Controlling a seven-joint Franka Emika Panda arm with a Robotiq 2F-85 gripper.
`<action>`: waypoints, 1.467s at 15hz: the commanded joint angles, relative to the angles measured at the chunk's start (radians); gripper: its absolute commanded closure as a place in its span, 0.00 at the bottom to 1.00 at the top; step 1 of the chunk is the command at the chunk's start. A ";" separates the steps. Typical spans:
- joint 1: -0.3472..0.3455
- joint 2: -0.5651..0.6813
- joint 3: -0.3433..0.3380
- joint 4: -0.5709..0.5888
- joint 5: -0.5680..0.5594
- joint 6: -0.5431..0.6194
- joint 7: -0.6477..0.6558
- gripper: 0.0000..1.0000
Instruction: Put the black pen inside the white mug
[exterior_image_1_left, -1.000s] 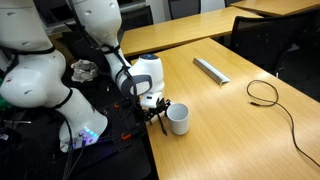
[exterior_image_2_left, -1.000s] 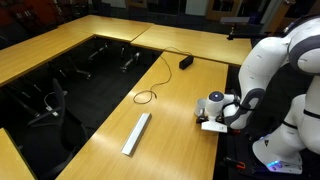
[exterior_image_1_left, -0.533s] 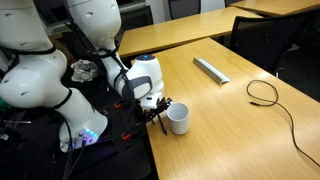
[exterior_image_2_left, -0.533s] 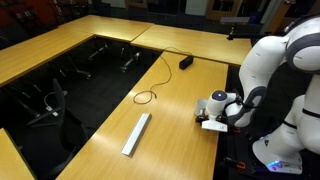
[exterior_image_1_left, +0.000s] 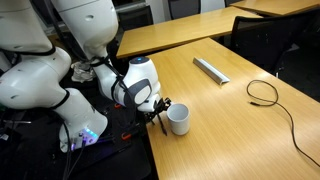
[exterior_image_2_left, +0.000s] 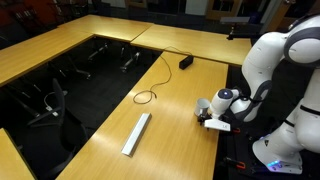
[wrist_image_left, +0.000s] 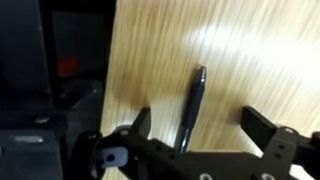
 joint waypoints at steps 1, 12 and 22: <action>-0.070 -0.012 0.021 0.002 -0.212 -0.001 0.182 0.00; -0.074 -0.004 0.008 0.006 -0.263 0.029 0.200 0.00; -0.117 -0.008 0.026 0.005 -0.389 0.070 0.267 0.00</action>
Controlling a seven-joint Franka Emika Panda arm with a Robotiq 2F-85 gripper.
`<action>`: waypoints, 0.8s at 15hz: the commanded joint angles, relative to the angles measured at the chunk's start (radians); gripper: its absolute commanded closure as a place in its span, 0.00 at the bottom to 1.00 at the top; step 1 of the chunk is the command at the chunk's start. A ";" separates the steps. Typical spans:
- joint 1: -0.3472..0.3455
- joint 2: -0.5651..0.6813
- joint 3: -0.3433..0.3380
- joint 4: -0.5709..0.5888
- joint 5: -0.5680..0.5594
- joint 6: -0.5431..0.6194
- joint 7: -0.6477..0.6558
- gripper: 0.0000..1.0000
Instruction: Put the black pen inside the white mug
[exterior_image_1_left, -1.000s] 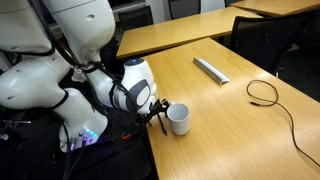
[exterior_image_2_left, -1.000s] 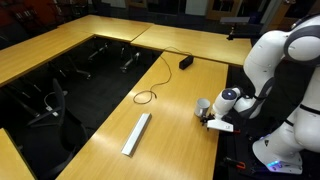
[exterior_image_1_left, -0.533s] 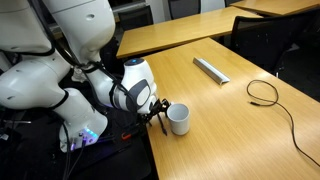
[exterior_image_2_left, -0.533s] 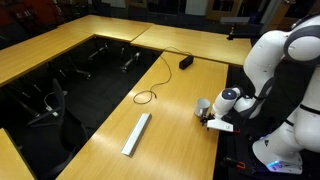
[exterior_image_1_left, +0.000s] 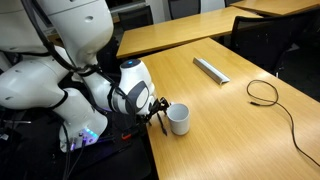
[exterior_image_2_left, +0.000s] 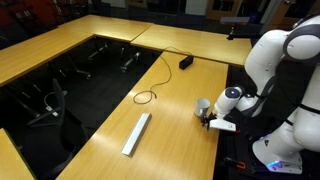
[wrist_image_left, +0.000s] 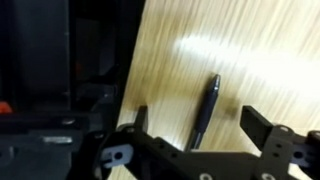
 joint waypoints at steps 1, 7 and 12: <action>0.001 -0.024 0.018 0.000 -0.038 -0.035 0.085 0.00; 0.000 -0.057 0.024 0.001 -0.023 -0.077 0.172 0.00; -0.008 -0.038 0.025 0.001 -0.003 -0.099 0.149 0.07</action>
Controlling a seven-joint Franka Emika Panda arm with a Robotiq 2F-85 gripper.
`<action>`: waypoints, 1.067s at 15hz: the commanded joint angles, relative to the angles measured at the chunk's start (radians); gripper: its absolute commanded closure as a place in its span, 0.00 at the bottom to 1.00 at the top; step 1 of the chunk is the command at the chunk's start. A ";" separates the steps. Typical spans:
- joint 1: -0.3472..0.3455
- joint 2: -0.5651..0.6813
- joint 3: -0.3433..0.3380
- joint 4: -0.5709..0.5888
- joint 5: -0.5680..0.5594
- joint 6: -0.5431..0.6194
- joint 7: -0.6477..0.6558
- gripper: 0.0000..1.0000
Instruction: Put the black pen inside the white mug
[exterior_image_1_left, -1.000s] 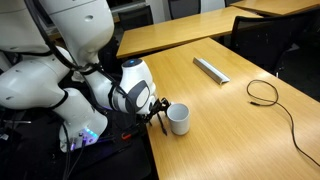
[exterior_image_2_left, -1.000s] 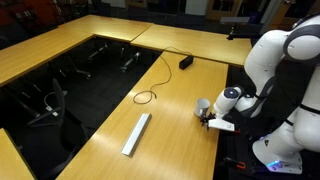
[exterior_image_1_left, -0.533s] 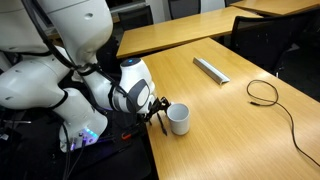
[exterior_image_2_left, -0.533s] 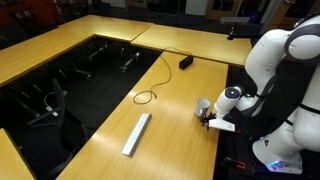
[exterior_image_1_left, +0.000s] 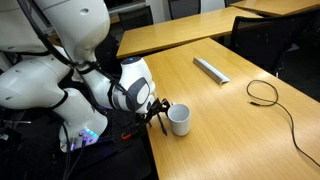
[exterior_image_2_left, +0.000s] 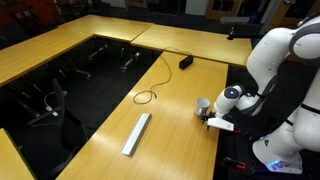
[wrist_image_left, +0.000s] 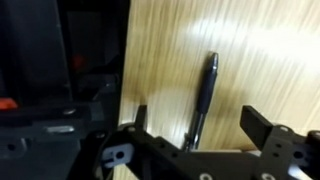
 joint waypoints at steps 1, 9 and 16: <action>-0.014 -0.003 0.011 0.000 0.000 -0.010 0.030 0.27; -0.042 -0.011 0.021 -0.026 0.028 0.019 -0.008 0.76; -0.064 0.040 0.075 0.001 0.017 0.057 0.040 0.98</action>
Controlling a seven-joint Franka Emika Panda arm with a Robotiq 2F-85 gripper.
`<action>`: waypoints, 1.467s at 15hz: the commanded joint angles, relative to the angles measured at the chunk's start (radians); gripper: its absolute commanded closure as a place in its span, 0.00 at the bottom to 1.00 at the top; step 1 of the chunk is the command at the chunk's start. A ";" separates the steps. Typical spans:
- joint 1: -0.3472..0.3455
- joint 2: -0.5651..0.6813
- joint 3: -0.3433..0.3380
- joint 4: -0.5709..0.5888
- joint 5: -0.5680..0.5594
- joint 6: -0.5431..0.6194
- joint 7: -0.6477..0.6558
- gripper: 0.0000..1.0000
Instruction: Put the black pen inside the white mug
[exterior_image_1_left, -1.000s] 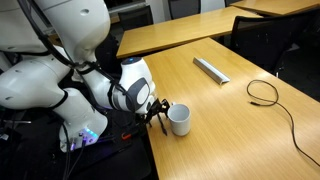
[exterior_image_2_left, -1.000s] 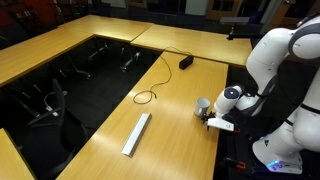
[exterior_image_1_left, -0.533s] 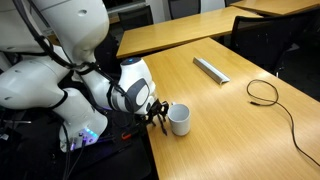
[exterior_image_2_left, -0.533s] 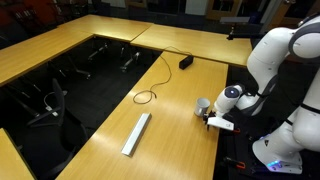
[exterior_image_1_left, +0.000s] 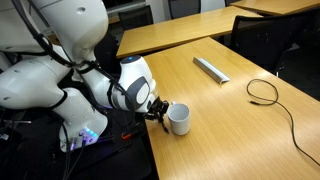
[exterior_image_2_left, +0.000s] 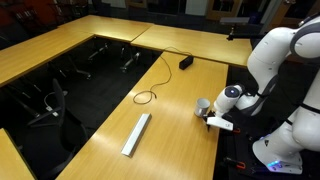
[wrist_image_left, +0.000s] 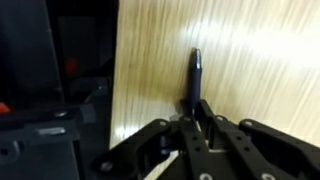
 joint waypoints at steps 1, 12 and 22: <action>-0.029 0.051 0.058 0.000 0.011 0.034 0.054 0.97; -0.057 0.078 0.366 -0.008 0.206 -0.065 0.152 0.97; -0.399 -0.022 1.171 0.037 0.814 -0.361 -0.029 0.97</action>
